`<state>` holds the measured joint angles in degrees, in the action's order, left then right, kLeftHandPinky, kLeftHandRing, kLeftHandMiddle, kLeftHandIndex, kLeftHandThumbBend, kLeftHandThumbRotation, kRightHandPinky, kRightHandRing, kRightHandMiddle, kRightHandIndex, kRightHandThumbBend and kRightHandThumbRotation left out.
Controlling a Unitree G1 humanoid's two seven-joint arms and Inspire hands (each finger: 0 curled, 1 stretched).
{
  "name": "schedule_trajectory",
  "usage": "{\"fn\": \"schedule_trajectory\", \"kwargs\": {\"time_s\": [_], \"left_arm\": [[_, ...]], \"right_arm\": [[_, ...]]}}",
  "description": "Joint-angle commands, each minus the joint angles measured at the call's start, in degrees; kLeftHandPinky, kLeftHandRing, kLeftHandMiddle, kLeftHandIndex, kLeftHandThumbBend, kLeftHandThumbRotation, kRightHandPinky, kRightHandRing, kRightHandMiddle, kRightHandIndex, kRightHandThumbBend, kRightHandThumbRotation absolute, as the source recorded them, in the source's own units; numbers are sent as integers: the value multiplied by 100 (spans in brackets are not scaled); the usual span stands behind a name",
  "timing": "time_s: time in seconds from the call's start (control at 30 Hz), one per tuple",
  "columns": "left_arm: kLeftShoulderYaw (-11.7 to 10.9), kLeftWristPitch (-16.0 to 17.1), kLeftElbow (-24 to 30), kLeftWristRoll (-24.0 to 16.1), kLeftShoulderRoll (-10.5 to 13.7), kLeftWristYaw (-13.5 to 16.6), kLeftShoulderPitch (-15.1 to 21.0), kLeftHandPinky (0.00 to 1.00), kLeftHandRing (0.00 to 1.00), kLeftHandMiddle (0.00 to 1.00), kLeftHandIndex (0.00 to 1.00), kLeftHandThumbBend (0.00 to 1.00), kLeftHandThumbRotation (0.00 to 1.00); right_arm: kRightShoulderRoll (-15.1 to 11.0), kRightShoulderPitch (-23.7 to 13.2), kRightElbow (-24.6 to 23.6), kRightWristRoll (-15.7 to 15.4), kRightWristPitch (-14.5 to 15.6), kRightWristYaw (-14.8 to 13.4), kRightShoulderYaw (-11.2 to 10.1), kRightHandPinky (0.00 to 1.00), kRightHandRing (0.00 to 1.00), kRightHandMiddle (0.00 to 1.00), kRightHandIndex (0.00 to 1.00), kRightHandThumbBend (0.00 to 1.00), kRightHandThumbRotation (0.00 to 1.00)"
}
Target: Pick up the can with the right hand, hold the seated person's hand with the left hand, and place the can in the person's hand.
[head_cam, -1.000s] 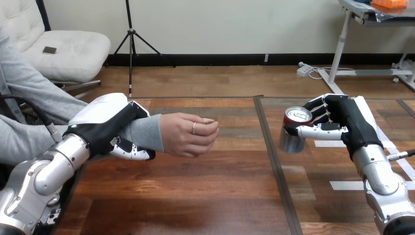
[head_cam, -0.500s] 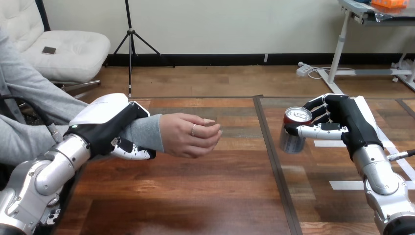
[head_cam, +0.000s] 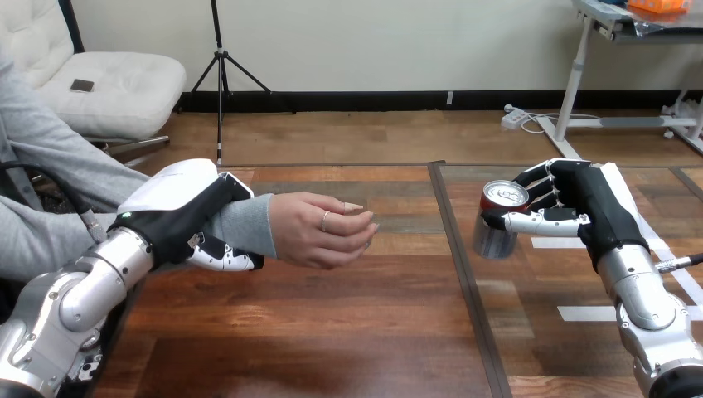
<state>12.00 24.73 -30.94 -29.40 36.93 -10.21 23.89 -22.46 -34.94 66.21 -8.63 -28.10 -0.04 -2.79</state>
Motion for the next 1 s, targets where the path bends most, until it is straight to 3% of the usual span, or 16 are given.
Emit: {"fn": "schedule_trajectory", "kwargs": {"time_s": [0.0, 0.4, 0.97], "left_arm": [[-132, -26, 334, 73, 8, 86, 183, 18, 24, 31, 32, 51, 0], [-139, -23, 323, 98, -22, 58, 191, 18, 24, 31, 32, 50, 0], [-143, 8, 282, 174, -139, 82, 246, 18, 24, 31, 33, 53, 0]], "right_arm": [[46, -594, -353, 126, -152, -36, -78, 37, 39, 42, 43, 78, 0], [161, -665, -458, 154, -118, -32, -72, 36, 38, 42, 43, 78, 0], [368, -799, -689, -20, 65, -230, 44, 37, 39, 43, 45, 79, 0]]}}
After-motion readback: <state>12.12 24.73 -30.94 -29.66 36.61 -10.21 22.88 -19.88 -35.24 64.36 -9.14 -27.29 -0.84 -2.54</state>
